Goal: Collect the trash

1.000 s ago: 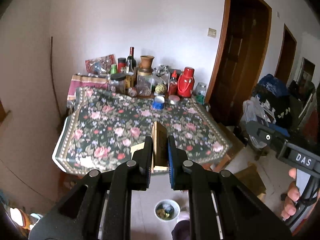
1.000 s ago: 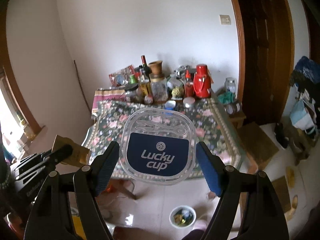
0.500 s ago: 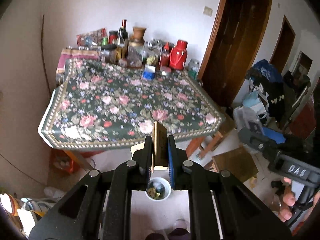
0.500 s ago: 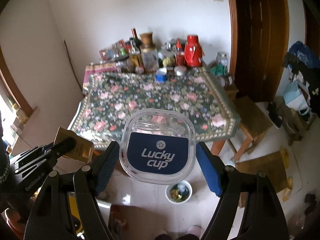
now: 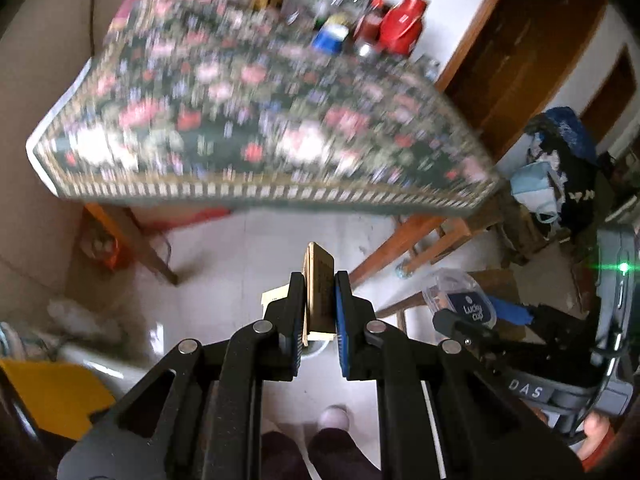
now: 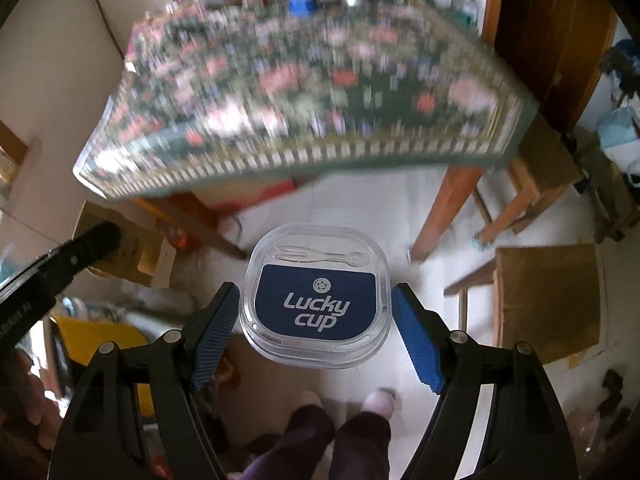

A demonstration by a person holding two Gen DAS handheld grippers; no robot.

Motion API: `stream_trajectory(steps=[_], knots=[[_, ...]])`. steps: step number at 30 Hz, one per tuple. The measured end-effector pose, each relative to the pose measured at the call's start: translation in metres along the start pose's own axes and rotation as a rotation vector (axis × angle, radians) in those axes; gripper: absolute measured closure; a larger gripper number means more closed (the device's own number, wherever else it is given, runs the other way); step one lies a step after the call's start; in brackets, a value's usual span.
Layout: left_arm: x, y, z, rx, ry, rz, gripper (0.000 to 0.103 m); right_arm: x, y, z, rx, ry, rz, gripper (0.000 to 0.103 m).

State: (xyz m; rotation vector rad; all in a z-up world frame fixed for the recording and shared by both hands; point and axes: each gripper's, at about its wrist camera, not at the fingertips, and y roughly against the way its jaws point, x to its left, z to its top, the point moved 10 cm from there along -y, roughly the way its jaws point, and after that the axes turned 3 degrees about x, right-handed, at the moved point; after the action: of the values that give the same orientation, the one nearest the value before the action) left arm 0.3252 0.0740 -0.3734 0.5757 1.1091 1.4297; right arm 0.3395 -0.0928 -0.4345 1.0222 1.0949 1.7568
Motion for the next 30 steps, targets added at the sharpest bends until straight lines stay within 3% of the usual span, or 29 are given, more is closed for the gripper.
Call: stream_trajectory(steps=[5, 11, 15, 17, 21, 26, 30], knots=[[0.027, -0.074, -0.038, 0.1, 0.063, 0.029, 0.09, -0.016, -0.067, -0.02, 0.072, 0.039, -0.03, 0.028], [0.049, -0.14, -0.071, 0.154, 0.087, 0.06, 0.09, -0.033, -0.142, -0.031, 0.126, 0.067, -0.027, 0.028], [0.062, -0.184, -0.086, 0.179, 0.112, 0.051, 0.09, -0.043, -0.186, -0.034, 0.156, 0.044, 0.046, 0.028], [0.065, -0.203, -0.09, 0.185, 0.113, 0.053, 0.09, -0.042, -0.196, -0.031, 0.132, 0.056, 0.087, 0.028], [0.07, -0.243, -0.101, 0.2, 0.112, 0.051, 0.09, -0.039, -0.217, -0.022, 0.072, 0.12, 0.076, 0.028], [0.069, -0.277, -0.107, 0.222, 0.109, 0.038, 0.09, -0.046, -0.244, -0.026, 0.1, 0.115, 0.077, 0.028], [0.056, -0.3, -0.112, 0.265, 0.101, -0.006, 0.09, -0.062, -0.254, -0.034, 0.132, 0.098, 0.032, 0.028]])
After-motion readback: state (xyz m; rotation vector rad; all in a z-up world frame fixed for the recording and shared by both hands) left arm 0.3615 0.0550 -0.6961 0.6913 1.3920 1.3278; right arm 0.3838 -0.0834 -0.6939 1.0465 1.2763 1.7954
